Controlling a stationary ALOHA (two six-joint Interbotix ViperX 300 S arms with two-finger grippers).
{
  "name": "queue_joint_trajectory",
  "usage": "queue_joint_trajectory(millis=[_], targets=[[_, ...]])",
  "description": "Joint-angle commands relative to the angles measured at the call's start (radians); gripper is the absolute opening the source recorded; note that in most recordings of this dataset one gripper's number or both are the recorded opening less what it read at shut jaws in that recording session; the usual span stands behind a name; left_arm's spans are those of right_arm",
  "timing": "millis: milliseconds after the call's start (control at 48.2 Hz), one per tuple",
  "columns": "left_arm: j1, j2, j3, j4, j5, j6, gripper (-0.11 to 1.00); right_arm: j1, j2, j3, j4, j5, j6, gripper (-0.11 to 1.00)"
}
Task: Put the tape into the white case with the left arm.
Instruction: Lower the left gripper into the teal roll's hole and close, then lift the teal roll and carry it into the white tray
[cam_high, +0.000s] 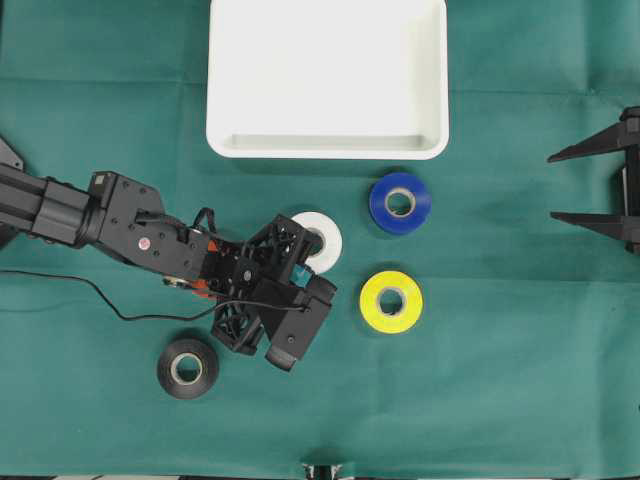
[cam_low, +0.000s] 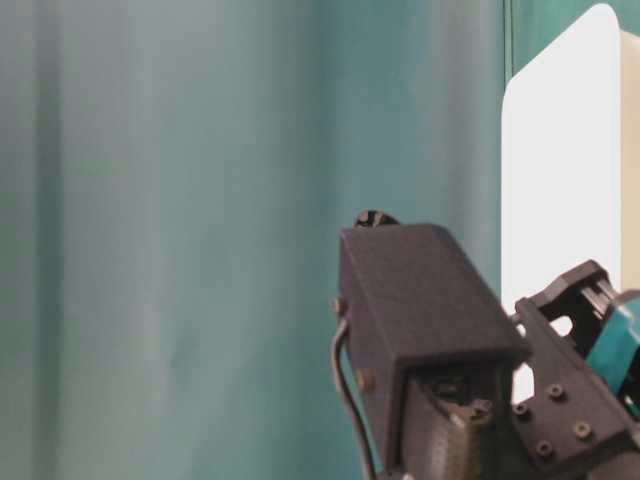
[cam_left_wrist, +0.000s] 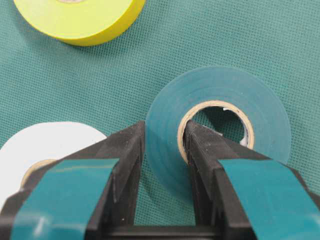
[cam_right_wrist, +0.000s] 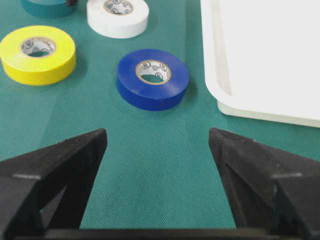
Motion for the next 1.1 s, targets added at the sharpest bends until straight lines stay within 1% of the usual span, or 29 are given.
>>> queue_joint_trajectory(millis=[0, 332, 581, 706, 892, 1079], targets=[[-0.012, -0.052, -0.018, 0.002, 0.000, -0.003, 0.22, -0.002, 0.006, -0.012, -0.002, -0.011, 0.002, 0.86], [-0.018, -0.141, -0.025, 0.002, 0.066, -0.006, 0.22, -0.002, 0.006, -0.012, -0.002, -0.011, 0.002, 0.86], [-0.011, -0.169, -0.025, 0.002, 0.101, -0.005, 0.22, -0.002, 0.008, -0.012, -0.002, -0.011, 0.002, 0.86], [0.014, -0.169, -0.025, 0.002, 0.101, -0.003, 0.22, -0.002, 0.008, -0.012, -0.002, -0.009, 0.002, 0.86], [0.072, -0.175, -0.025, 0.002, 0.101, -0.002, 0.22, -0.002, 0.008, -0.011, -0.002, -0.011, 0.002, 0.86], [0.137, -0.212, -0.014, 0.002, 0.121, 0.003, 0.22, -0.002, 0.006, -0.012, -0.002, -0.011, 0.002, 0.86]])
